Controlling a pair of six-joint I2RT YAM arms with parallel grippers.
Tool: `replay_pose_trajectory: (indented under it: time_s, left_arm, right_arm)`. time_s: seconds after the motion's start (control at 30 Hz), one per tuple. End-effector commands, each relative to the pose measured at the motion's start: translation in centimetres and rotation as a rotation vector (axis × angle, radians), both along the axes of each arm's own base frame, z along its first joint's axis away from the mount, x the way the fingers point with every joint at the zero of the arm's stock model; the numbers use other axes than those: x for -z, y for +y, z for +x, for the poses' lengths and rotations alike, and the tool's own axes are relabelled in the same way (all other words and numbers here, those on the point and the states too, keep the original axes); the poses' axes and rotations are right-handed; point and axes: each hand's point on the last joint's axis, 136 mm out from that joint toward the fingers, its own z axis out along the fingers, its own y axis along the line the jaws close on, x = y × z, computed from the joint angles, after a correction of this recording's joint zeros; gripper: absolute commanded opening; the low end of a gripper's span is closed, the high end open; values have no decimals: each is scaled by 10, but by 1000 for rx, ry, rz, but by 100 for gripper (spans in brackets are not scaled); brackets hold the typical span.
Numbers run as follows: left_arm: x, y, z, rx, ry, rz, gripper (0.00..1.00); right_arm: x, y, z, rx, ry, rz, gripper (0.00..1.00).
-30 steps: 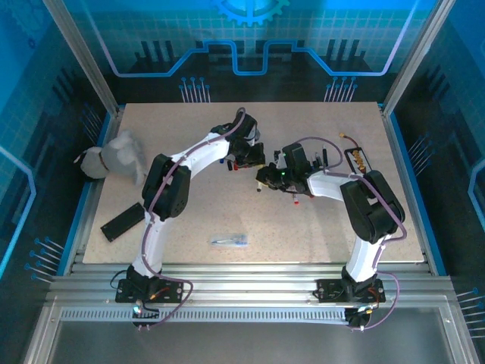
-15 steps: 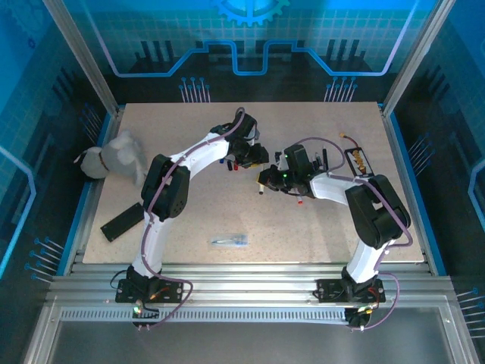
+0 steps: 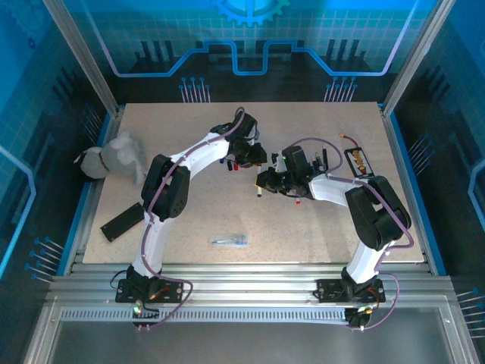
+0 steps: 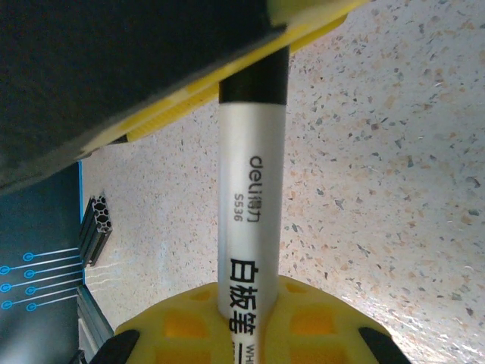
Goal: Open the pen caps
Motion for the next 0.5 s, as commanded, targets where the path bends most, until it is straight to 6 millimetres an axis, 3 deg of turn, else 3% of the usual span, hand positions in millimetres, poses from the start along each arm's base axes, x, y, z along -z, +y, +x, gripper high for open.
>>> replay_pose_trajectory:
  time_s: [0.0,0.13,0.3,0.47]
  left_arm:
    - [-11,-5,3,1,-16,-11,14]
    - [-10,-5,3,5,-15,-11,0]
    - [-12,2,11,-22,-45,31,0]
    - [-31,11,46,-60,-113,83,0]
  right_arm:
    - [-6,8,-7,-49,-12,15,0]
    - [-6,10,-7,-48,-10,25,0]
    - [-4,16,-16,-78,4,38,0]
    - [-4,38,-61,-241,20,37,0]
